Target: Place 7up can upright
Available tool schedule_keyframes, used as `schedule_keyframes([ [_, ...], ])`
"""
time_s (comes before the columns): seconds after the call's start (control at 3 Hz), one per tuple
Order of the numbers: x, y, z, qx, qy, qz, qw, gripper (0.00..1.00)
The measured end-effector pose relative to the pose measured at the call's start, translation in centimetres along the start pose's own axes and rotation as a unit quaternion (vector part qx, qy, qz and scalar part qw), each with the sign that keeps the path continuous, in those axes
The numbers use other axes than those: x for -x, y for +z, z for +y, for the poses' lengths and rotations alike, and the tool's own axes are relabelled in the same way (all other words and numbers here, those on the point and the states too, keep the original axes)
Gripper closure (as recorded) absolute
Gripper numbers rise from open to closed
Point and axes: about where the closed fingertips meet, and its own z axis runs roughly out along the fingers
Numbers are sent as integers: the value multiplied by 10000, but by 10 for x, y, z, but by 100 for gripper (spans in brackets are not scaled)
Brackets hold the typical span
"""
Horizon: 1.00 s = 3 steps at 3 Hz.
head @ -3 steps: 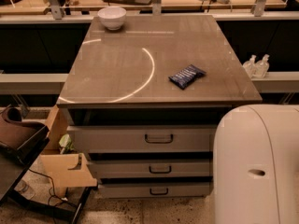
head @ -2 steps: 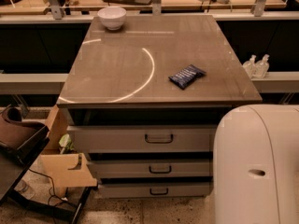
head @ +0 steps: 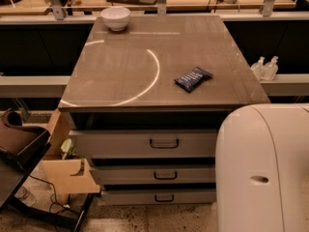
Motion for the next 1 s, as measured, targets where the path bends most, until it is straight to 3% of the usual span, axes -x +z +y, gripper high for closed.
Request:
schedule_keyframes([
  [0.33, 0, -26, 29, -128, -78, -46, 9999, 100],
  [0.67, -14, -44, 46, -462, -8, 157, 9988, 100],
  [1.0, -14, -44, 46, -463, -11, 156, 9988, 100],
])
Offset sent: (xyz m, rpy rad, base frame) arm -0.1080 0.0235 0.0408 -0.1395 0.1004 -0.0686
